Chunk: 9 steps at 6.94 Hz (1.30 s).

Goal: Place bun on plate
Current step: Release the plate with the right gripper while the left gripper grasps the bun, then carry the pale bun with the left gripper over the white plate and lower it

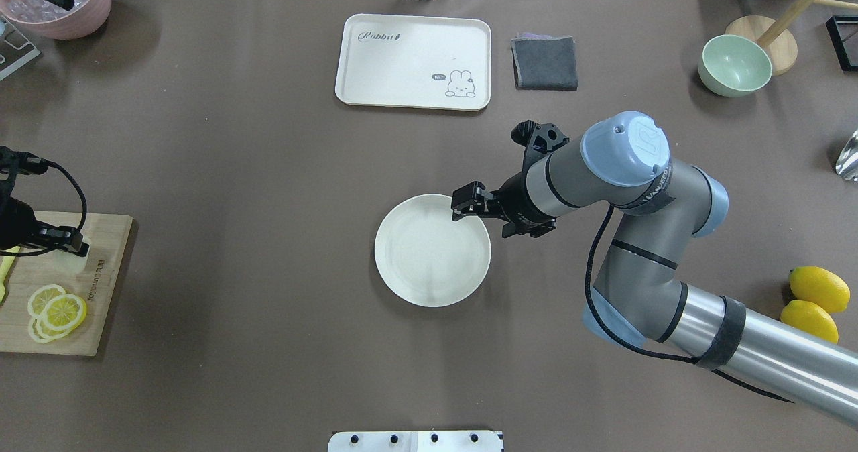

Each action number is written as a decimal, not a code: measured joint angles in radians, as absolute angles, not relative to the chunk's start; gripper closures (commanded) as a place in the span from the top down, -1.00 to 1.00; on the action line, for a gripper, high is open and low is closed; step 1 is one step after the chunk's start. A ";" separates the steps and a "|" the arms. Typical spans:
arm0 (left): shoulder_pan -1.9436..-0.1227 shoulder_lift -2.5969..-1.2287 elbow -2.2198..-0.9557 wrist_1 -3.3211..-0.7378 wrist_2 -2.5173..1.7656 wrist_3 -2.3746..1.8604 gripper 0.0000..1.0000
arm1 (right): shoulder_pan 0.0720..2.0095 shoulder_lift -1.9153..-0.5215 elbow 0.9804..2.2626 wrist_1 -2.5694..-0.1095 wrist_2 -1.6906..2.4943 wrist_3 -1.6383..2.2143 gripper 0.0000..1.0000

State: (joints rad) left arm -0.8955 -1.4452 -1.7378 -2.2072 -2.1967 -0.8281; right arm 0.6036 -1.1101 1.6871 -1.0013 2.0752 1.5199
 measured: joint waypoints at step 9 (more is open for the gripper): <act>-0.463 -2.382 -1.570 -1.651 -1.786 -1.483 -0.31 | 1.084 -1.554 1.682 -1.029 2.319 0.810 0.99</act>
